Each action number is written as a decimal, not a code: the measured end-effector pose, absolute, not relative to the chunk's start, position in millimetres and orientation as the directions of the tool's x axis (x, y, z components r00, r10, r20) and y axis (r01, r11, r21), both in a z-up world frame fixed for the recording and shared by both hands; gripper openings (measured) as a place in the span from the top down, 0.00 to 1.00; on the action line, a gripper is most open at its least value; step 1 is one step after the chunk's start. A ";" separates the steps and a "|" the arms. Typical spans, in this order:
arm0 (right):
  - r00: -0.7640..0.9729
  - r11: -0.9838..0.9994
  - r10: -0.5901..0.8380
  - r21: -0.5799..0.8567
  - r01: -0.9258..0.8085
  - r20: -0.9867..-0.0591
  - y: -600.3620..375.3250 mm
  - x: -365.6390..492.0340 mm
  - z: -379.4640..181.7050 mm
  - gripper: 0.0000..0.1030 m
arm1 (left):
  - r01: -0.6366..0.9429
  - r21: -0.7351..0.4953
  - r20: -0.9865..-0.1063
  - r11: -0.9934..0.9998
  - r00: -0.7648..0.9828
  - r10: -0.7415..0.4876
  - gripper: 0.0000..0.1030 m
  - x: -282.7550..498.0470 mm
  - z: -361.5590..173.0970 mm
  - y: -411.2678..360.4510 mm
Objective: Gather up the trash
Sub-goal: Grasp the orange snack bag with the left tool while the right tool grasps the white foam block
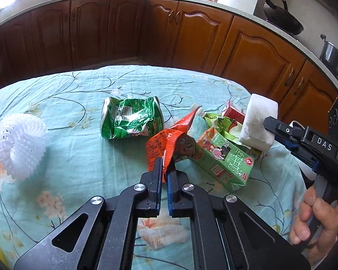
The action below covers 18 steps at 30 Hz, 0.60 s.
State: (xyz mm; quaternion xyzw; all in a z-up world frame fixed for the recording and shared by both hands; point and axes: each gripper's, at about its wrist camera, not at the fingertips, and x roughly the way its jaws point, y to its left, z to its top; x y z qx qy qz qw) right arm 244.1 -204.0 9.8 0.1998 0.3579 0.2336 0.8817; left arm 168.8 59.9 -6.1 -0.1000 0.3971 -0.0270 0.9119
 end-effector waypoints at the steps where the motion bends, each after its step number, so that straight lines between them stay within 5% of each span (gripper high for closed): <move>1: 0.638 0.809 0.557 0.521 -0.272 -0.532 -207.8 240.4 12.5 0.70 | -0.027 -0.207 -0.714 0.978 0.687 -0.132 0.97 166.7 -3.0 58.2; 18: 0.716 0.847 0.463 0.499 -0.183 -0.523 -297.2 179.3 20.7 0.70 | 0.153 -0.280 -0.667 0.948 0.679 -0.307 0.97 145.6 27.5 -21.9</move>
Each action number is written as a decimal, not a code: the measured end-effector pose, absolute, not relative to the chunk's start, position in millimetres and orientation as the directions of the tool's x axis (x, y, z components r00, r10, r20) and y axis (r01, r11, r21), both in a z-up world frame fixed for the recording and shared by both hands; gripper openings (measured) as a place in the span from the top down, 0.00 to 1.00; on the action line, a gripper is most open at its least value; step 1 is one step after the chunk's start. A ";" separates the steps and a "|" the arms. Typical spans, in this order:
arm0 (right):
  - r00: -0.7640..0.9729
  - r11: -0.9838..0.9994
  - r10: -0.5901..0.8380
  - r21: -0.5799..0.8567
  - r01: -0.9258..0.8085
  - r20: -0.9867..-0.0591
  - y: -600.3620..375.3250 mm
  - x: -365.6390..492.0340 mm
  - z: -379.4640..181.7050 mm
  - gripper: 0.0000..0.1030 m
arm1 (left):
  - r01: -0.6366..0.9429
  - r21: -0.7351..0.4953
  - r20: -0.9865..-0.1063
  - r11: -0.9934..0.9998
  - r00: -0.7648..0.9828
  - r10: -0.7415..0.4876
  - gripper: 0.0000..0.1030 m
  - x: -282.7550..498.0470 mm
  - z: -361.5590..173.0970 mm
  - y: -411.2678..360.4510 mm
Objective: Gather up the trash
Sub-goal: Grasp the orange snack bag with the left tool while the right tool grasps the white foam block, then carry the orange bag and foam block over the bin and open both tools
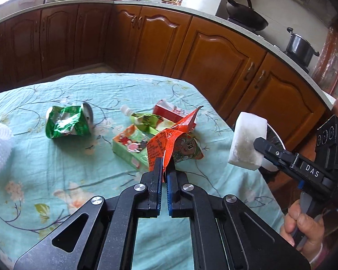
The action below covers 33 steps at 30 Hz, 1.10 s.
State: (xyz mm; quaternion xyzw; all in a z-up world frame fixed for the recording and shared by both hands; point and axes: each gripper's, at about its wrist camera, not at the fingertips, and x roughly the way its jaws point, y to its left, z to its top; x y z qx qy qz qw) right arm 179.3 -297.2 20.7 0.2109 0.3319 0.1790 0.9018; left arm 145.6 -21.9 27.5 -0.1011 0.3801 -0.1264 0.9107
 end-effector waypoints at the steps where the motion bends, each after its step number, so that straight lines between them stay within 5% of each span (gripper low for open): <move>1: 0.723 0.851 0.452 0.495 -0.175 -0.523 -304.1 176.5 20.6 0.70 | 0.166 -0.282 -0.667 0.945 0.674 -0.317 0.97 145.6 27.4 -29.0; 33: 0.801 0.923 0.158 0.375 0.088 -0.578 -443.9 175.8 20.9 0.70 | 0.457 -0.223 -0.683 0.861 0.556 -0.473 0.97 192.9 44.9 -221.6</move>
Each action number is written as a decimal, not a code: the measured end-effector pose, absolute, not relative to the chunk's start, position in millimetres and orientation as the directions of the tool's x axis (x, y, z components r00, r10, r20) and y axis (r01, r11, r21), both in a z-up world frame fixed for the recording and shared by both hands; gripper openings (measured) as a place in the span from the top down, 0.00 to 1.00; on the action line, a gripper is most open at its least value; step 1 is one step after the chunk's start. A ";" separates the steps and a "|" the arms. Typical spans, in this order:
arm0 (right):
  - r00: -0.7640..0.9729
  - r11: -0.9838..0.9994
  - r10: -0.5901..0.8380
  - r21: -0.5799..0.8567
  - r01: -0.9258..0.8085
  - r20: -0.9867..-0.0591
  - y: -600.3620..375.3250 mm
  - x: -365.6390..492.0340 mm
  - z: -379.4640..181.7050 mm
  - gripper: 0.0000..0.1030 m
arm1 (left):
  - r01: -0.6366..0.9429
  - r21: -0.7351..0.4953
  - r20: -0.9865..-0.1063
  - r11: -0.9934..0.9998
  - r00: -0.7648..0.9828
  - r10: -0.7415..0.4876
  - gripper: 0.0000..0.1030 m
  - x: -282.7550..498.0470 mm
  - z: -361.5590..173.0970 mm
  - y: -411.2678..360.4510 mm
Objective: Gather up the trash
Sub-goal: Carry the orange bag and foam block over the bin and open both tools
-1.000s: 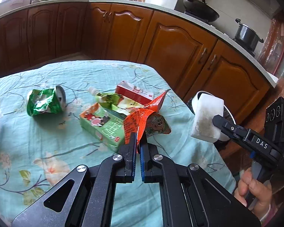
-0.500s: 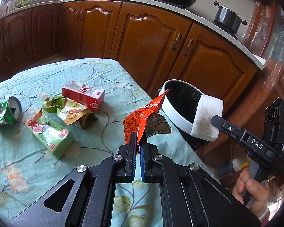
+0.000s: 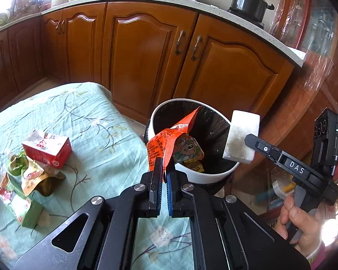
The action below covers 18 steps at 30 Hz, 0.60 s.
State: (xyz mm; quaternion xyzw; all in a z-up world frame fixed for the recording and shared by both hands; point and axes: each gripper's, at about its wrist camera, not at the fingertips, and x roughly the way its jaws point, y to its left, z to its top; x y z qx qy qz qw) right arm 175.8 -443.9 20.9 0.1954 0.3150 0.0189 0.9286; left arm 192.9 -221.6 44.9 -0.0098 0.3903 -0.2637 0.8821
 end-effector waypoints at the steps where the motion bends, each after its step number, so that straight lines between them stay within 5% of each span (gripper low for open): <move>1: 0.797 0.925 0.157 0.369 0.087 -0.583 -443.3 178.3 20.3 0.70 | 0.463 -0.218 -0.688 0.859 0.552 -0.472 0.97 196.7 44.9 -227.0; 18: 0.749 0.949 0.141 0.305 0.085 -0.647 -449.7 204.6 13.2 0.69 | 0.500 -0.197 -0.742 0.843 0.487 -0.462 0.97 232.2 28.8 -274.1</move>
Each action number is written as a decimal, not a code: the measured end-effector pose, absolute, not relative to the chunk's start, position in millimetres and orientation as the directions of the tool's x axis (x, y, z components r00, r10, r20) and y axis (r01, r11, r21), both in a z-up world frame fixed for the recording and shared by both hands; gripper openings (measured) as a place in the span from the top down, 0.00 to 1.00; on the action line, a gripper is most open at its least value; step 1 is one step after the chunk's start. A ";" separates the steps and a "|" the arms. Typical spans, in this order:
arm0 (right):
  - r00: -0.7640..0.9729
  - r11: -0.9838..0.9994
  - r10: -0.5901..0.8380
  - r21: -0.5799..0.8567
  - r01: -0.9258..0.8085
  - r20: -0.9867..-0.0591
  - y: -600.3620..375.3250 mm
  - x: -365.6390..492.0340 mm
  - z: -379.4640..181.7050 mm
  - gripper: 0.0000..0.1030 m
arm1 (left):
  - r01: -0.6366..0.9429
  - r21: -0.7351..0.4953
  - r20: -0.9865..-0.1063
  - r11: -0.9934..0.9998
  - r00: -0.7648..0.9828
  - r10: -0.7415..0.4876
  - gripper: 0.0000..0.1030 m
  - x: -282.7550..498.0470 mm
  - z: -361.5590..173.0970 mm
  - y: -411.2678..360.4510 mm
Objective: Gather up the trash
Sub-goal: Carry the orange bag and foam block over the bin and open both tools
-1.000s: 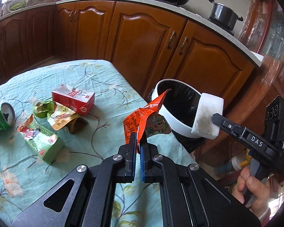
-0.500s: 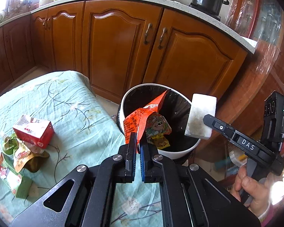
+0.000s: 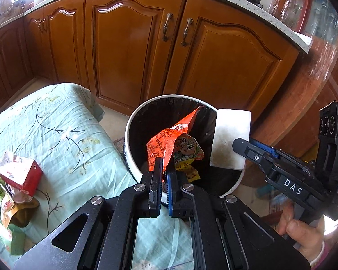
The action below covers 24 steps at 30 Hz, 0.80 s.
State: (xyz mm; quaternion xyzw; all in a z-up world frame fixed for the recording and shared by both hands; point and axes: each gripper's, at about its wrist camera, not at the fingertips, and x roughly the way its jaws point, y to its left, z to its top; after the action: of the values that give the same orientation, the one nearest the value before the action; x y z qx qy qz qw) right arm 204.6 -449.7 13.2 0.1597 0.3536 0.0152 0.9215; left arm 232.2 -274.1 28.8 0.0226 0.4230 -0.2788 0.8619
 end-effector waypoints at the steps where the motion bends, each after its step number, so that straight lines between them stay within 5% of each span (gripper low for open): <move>1: 0.746 0.949 0.140 0.303 0.085 -0.651 -449.8 205.6 12.5 0.68 | 0.499 -0.199 -0.744 0.843 0.483 -0.461 0.97 232.1 27.4 -274.3; 8: 0.737 0.952 0.129 0.290 0.095 -0.664 -452.7 210.5 9.3 0.64 | 0.501 -0.209 -0.757 0.840 0.461 -0.463 0.97 241.2 22.0 -277.1; 11: 0.735 0.945 0.138 0.310 0.103 -0.663 -456.4 212.1 9.8 0.54 | 0.500 -0.206 -0.762 0.841 0.458 -0.459 0.95 240.7 19.6 -279.1; 15: 0.751 0.941 0.138 0.321 0.104 -0.646 -457.0 208.2 14.0 0.37 | 0.485 -0.220 -0.759 0.847 0.460 -0.460 0.63 242.2 19.2 -275.9; 20: 0.767 0.930 0.162 0.357 0.092 -0.621 -453.9 199.2 16.8 0.13 | 0.478 -0.231 -0.747 0.848 0.470 -0.469 0.61 235.8 21.9 -265.4; 21: 0.773 0.926 0.167 0.367 0.090 -0.611 -452.8 196.5 17.2 0.05 | 0.474 -0.234 -0.745 0.849 0.474 -0.470 0.57 233.4 22.3 -262.4; 24: 0.786 0.917 0.180 0.391 0.085 -0.592 -446.8 189.2 17.3 0.03 | 0.455 -0.242 -0.732 0.857 0.494 -0.469 0.41 222.6 22.6 -248.4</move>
State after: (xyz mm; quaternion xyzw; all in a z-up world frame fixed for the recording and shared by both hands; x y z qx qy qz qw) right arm 189.2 -446.8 17.3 0.2026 0.3262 0.0256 0.9230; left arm 222.6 -248.4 22.6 -0.0084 0.4260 -0.2672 0.8643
